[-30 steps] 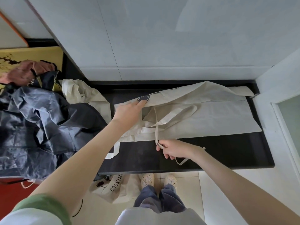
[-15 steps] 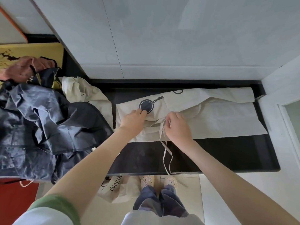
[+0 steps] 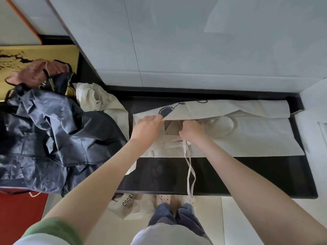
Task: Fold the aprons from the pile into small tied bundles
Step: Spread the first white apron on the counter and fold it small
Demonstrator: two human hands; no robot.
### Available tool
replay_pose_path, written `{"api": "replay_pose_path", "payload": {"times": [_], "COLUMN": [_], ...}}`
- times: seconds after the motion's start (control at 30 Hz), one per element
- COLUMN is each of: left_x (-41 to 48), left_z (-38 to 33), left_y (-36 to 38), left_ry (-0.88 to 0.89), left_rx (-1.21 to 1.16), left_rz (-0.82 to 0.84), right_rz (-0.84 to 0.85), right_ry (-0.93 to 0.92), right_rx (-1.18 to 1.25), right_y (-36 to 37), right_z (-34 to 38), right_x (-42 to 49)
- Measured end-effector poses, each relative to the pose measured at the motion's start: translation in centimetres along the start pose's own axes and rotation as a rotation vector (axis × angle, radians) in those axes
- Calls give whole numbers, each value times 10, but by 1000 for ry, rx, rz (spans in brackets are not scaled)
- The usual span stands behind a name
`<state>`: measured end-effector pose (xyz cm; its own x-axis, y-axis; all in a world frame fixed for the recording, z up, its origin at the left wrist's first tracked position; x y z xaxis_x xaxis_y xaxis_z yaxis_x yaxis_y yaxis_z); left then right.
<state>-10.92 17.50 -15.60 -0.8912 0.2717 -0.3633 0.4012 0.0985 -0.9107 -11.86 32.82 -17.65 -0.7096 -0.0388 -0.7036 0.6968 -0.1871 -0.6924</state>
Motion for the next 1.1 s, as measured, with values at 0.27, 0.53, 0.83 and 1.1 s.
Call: {"api": "replay_pose_path", "payload": {"times": [0.27,0.53,0.83,1.1], "left_x": [9,11,7,1], "left_z": [7,5,-1,3], "left_y": [52,49,47,20], "left_ry": [43,-11,-20,103], "left_rx": [106,194,255,14], "left_rz": [374,394,395,332], "right_rz": [-13,-73,-17,829], "right_ry": [-84,-277,-631,-298], "right_rx": [936,1560,1155,488], "right_y": [-25,-79,-130,24], "right_z": [-6,-32,-26,14], "right_x": [-5,-19,-96,-98]}}
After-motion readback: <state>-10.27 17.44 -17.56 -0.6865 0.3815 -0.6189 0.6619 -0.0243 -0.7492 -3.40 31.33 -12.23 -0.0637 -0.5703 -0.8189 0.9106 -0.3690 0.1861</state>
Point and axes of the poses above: each hand's wrist, its own x-axis towards the middle knuckle, its own y-axis out of the palm, z = x × y, the point moved 5 cm from there along x, towards the middle knuckle, and after that the axes turned 12 degrees about z, right-handed, at the moved point
